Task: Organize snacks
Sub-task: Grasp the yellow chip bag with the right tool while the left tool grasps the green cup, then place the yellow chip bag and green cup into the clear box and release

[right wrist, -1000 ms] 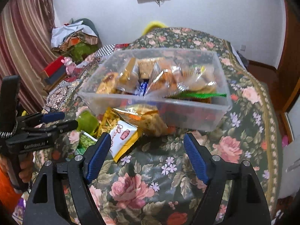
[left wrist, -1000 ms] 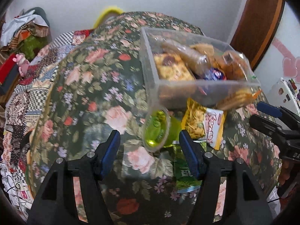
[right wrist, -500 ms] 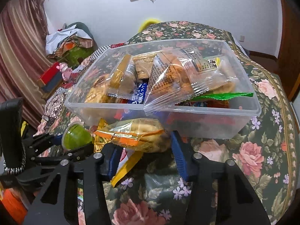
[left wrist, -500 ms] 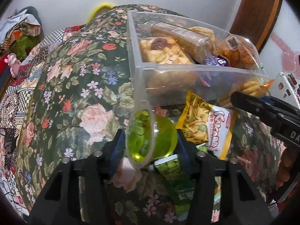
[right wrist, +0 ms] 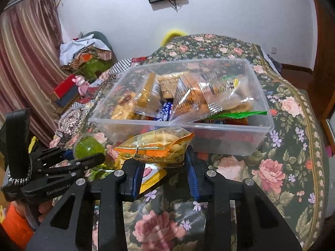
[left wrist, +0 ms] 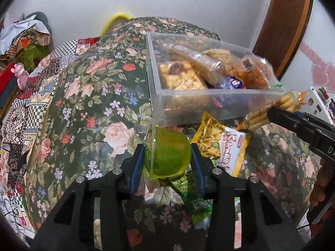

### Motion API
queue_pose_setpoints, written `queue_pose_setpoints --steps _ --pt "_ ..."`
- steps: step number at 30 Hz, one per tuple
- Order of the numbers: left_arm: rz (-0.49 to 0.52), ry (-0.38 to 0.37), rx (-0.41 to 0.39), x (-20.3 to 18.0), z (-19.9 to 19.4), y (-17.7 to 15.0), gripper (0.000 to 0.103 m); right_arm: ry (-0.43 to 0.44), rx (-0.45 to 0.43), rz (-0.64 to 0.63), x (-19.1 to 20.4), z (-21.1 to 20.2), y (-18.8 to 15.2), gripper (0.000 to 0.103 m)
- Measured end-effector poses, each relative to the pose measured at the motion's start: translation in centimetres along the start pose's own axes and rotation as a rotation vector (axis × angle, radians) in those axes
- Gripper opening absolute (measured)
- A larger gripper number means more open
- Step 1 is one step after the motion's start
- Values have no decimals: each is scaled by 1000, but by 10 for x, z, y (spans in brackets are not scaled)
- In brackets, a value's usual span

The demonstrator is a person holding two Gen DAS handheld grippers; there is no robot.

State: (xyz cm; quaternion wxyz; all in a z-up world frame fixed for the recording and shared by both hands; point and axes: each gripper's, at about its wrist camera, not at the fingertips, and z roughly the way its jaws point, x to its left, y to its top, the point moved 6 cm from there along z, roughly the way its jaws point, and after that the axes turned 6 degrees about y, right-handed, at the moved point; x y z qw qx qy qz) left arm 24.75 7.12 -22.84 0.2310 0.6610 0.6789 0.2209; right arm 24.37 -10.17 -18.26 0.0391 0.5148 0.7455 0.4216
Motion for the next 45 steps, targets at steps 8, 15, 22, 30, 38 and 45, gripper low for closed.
queue_pose_setpoints --steps 8,15,22,30,38,45 --pt "-5 -8 -87 -4 -42 18 43 34 -69 -17 14 -29 13 34" --pt "-21 -22 -157 -4 -64 43 43 39 -148 -38 20 -54 33 34" --pt "-18 -25 -204 -9 -65 75 43 17 -208 -70 14 -59 61 34" --pt "-34 -32 -196 -13 -38 110 43 -31 -232 -64 -4 -43 90 34" --pt "-45 -24 -177 -14 -2 128 43 -62 -202 0 -33 -10 101 34" --pt "-57 -6 -117 -16 37 132 43 -114 -148 2 -44 21 103 34"
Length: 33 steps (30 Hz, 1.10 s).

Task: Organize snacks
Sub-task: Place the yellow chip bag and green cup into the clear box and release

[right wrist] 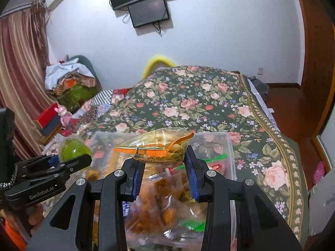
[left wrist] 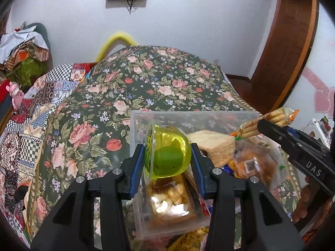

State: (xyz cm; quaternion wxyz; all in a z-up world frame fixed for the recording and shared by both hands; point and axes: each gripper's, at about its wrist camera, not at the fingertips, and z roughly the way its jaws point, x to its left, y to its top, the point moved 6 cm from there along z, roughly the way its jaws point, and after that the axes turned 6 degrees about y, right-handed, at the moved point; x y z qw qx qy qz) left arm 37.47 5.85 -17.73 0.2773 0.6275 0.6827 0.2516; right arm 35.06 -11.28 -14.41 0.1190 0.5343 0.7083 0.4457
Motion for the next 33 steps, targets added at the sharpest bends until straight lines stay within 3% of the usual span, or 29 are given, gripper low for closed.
queue_pose_setpoints --steps 7,11,14,17,20,23,29,33 --pt "-39 -19 64 3 14 -8 43 -26 45 -21 -2 7 -8 37" --pt "-49 -29 74 6 7 -12 43 -17 37 -23 2 -4 -7 52" --pt "-48 -31 78 6 -1 -15 45 -7 25 -33 7 -12 -6 53" --pt "-28 -22 32 5 -18 -13 47 5 18 -58 15 -21 -5 55" --pt "-8 -3 -12 4 -38 -11 62 24 6 -73 21 -34 -8 58" --pt "14 -7 -18 2 -54 -15 62 44 4 -91 28 -47 -15 59" --pt "36 -1 27 3 -69 -47 69 69 34 -101 33 -64 -38 65" --pt "45 -3 111 0 -66 -87 70 72 70 -97 31 -71 -60 65"
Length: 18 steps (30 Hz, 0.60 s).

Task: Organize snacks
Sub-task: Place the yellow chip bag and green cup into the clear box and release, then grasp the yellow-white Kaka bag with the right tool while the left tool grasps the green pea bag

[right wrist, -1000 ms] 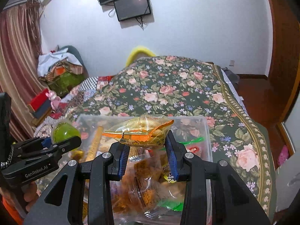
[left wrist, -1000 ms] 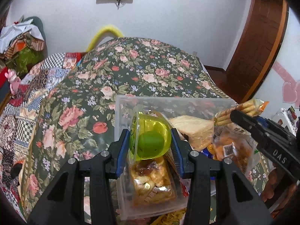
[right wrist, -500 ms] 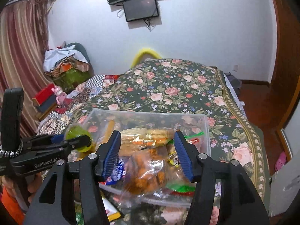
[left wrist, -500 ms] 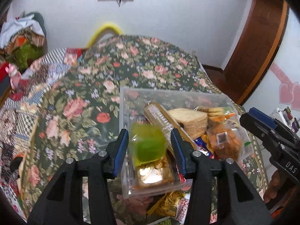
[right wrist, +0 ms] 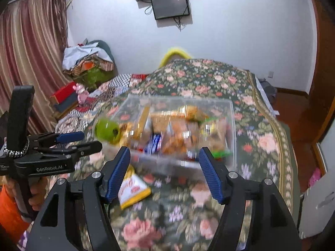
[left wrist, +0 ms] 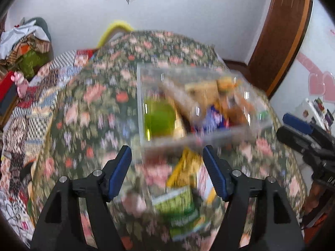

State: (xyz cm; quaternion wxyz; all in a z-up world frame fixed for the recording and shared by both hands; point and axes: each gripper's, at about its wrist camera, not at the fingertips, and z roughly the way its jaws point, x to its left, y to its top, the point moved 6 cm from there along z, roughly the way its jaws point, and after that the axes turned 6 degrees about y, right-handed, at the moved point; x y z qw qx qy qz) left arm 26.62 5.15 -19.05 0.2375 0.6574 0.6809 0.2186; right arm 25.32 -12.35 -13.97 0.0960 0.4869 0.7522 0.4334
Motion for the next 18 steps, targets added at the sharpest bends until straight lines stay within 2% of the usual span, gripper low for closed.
queue_pose_setpoints --steps 5,10,13,18 --pt "5 -10 94 -6 14 -44 70 17 71 7 1 7 -28 65" --pt "26 -11 143 -12 26 -68 70 45 139 -8 12 24 -47 65" --pt "25 -24 157 -9 31 -76 70 62 172 -32 22 37 -50 65" --pt "17 -17 121 8 29 -80 69 103 226 -61 36 64 -52 65"
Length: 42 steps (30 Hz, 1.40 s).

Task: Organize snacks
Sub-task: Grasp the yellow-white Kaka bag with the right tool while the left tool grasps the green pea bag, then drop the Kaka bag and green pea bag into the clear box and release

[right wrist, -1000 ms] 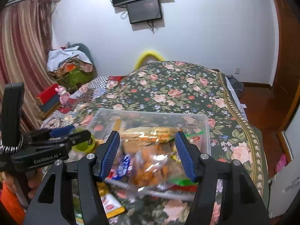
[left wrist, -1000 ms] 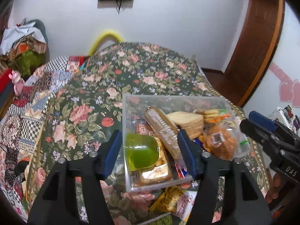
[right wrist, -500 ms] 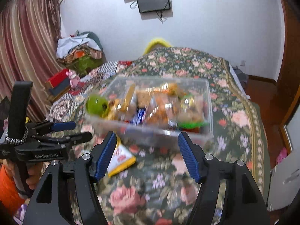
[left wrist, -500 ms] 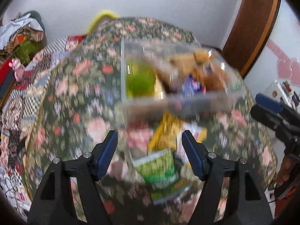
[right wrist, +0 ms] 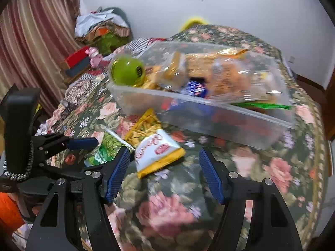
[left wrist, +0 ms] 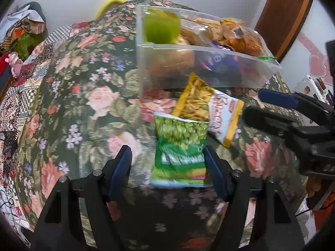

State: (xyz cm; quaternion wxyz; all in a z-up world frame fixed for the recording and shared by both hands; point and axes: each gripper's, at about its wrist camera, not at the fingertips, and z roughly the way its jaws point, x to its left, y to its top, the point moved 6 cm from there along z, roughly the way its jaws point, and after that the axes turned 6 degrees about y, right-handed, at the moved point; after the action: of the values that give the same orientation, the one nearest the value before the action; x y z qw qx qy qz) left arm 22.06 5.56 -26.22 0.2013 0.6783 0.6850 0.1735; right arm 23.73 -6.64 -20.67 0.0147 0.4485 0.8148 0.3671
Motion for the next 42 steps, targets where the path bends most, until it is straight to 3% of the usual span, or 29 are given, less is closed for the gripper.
queue_pose_setpoints --steps 3,6,12,17,20,21,31,42 --pt "0 15 -20 9 0 0 56 -1 36 -39 7 20 4 65" --pt "-14 9 -42 18 1 2 53 -9 62 -64 11 35 4 67" --pt "-36 18 -74 28 2 4 50 -39 85 -97 10 50 2 80" --pt "-46 21 -78 28 -1 3 44 -46 118 -78 4 60 -3 80" --pt "-47 22 -79 28 -4 3 43 -52 105 -83 7 55 -3 49" --pt "-46 20 -83 27 -7 4 43 -47 106 -75 7 52 -2 47" --pt "-35 8 -175 17 -48 18 43 -6 8 -24 8 -3 -5 45" --pt "-21 -10 -286 4 -84 60 43 -34 -185 -23 0 -63 42 45"
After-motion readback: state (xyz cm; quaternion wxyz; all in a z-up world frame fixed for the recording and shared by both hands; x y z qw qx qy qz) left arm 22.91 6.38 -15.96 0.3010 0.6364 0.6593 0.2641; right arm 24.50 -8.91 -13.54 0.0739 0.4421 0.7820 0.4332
